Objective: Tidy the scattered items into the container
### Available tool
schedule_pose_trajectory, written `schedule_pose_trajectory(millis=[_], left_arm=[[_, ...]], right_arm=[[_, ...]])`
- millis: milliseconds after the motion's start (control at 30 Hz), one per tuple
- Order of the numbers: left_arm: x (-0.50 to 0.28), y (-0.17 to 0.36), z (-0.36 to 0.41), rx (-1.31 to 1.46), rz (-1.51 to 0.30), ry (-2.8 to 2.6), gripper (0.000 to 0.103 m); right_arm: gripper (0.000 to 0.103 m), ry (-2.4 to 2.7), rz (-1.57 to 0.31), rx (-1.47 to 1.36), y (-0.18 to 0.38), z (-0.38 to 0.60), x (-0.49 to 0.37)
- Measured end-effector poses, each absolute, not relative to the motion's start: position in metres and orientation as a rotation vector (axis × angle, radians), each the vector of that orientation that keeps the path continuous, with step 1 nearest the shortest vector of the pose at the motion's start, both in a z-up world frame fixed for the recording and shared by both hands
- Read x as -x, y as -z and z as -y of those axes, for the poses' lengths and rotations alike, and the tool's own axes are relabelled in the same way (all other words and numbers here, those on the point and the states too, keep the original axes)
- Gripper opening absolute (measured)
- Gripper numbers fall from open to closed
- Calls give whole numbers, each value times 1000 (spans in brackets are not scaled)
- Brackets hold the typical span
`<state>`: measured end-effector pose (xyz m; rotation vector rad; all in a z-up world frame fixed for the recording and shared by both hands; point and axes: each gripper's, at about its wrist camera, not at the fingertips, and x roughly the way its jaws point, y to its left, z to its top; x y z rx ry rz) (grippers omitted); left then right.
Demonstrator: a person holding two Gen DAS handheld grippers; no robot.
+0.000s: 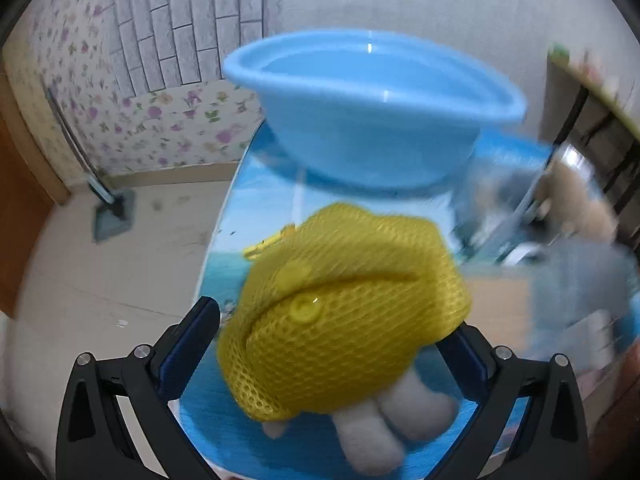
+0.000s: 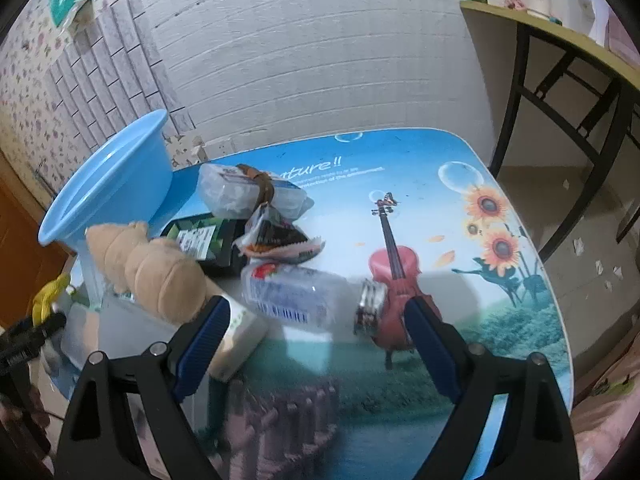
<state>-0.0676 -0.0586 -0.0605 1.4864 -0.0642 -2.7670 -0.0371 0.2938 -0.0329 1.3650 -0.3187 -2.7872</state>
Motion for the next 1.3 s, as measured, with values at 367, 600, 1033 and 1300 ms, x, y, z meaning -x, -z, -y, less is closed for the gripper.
schedule_pose_trajectory(millis=[367,600,1033,1300], left_arm=[[69,71,61,-1510,6,2758,103],[60,78,59,-1344,-32,2834,103],[59,77,54,-1383,-15,2818,96],[50,67,44,-1364,35,2885,76]], right_arm=[[92,2805,341,-1459,47,-287,55],[92,2794,350,-1483,54,-291,60],[88,2796,378,-1416,50,-302,50],[88,2812,366,-1294,27,-302,43]])
